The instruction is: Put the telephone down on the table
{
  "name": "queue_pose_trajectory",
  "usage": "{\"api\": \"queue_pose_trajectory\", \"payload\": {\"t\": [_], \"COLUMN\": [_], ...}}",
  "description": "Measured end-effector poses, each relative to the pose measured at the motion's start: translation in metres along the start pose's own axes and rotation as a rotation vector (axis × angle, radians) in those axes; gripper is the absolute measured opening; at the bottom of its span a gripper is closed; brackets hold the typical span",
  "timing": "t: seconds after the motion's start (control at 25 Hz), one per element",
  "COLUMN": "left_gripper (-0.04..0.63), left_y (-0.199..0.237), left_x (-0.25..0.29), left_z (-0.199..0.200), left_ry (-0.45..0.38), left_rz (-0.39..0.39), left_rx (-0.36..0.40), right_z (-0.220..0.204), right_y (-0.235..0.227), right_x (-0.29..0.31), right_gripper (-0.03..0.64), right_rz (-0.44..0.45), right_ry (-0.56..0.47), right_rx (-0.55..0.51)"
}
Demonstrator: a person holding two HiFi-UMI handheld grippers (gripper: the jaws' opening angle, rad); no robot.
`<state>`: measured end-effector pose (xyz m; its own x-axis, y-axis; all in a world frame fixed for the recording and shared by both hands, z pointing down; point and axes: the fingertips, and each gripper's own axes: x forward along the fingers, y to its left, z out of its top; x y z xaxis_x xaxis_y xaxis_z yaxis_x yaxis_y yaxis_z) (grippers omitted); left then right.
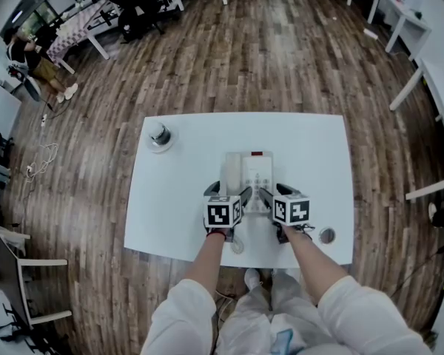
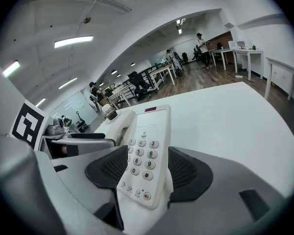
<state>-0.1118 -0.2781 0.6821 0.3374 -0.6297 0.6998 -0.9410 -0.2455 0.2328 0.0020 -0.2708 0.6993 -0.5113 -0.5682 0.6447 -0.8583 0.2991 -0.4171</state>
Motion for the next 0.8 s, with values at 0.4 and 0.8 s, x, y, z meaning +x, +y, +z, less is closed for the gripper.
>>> {"api": "queue_pose_trajectory", "payload": {"t": [0.4,0.8], "left_gripper": [0.433,0.287], "left_y": [-0.006,-0.020], "left_x": [-0.025,-0.042], "left_z": [0.003,0.004], "left_ry": [-0.020,-0.052], "left_rz": [0.002,-0.019], "left_rx": [0.007,0.030], "right_z": [0.004,-0.003], "right_y": [0.018,0.035], "right_x": [-0.020,-0.033], "right_gripper": [0.273,0.158], "right_rz": [0.008,0.016], "right_ry": [-0.013,-0.025], "right_rx": [-0.050,-0.109]}}
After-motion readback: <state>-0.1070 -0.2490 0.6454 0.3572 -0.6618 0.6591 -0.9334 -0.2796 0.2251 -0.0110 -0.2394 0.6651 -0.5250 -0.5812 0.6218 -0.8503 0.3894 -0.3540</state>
